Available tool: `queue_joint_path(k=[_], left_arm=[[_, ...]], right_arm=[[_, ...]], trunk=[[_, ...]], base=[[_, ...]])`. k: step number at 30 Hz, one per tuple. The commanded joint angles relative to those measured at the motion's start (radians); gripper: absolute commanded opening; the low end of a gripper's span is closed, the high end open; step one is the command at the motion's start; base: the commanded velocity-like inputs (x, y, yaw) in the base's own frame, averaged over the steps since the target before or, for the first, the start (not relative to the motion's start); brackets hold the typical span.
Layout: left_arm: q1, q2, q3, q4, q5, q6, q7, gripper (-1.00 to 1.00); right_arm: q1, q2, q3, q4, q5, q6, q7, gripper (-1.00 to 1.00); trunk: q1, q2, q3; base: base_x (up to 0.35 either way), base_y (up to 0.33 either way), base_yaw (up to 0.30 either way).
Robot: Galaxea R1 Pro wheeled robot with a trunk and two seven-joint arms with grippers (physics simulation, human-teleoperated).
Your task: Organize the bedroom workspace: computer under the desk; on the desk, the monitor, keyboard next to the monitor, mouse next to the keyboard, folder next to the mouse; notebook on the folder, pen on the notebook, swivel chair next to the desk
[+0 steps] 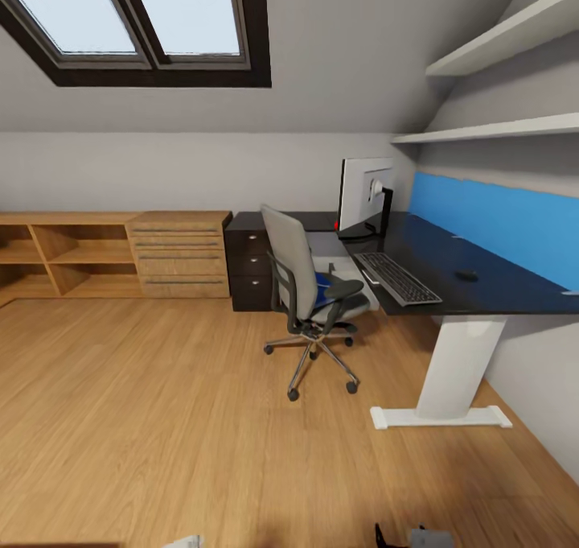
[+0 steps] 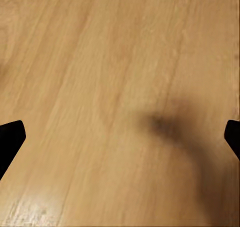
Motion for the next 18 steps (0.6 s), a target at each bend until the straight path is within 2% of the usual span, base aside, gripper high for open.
queue_joint_path(k=[1, 2, 5, 6, 15, 16, 18], left_arm=[[0.0, -0.002, -0.002, -0.041, 0.008, 0.037, 0.004, 1.0], [0.0, -0.004, -0.002, -0.117, 0.008, 0.102, 0.005, 1.0], [0.0, -0.008, -0.003, -0.219, 0.009, 0.183, 0.005, 1.0], [0.0, -0.014, -0.006, -0.276, 0.009, 0.225, 0.005, 1.0], [0.0, -0.047, -0.033, -0.505, 0.009, 0.379, 0.005, 1.0], [0.0, -0.05, -0.038, -0.555, 0.009, 0.421, 0.005, 1.0], [0.0, -0.051, -0.04, -0.602, 0.01, 0.467, 0.005, 1.0]], right_arm=[[-0.014, 0.0, 0.0, -0.016, -0.001, 0.021, -0.013, 1.0], [-0.047, -0.001, 0.0, -0.039, -0.001, 0.073, -0.033, 1.0], [-0.106, -0.002, -0.001, -0.058, -0.002, 0.145, -0.053, 1.0], [-0.147, -0.002, -0.001, -0.064, -0.002, 0.181, -0.062, 1.0], [-0.316, -0.003, -0.006, -0.032, -0.002, 0.242, -0.077, 1.0], [-0.353, -0.003, -0.012, -0.005, -0.003, 0.249, -0.078, 1.0], [-0.391, -0.004, -0.021, 0.026, -0.003, 0.255, -0.079, 1.0]], trunk=[[0.004, -0.008, -0.004], [0.008, -0.015, -0.007], [0.019, -0.036, -0.017], [0.023, -0.043, -0.02], [0.057, -0.106, -0.048], [0.061, -0.113, -0.051], [0.069, -0.127, -0.058]], base=[[0.0, 0.0, 0.0], [0.0, 0.0, 0.0], [0.0, 0.0, 0.0], [0.0, 0.0, 0.0], [0.0, 0.0, 0.0], [0.0, 0.0, 0.0], [0.0, 0.0, 0.0]])
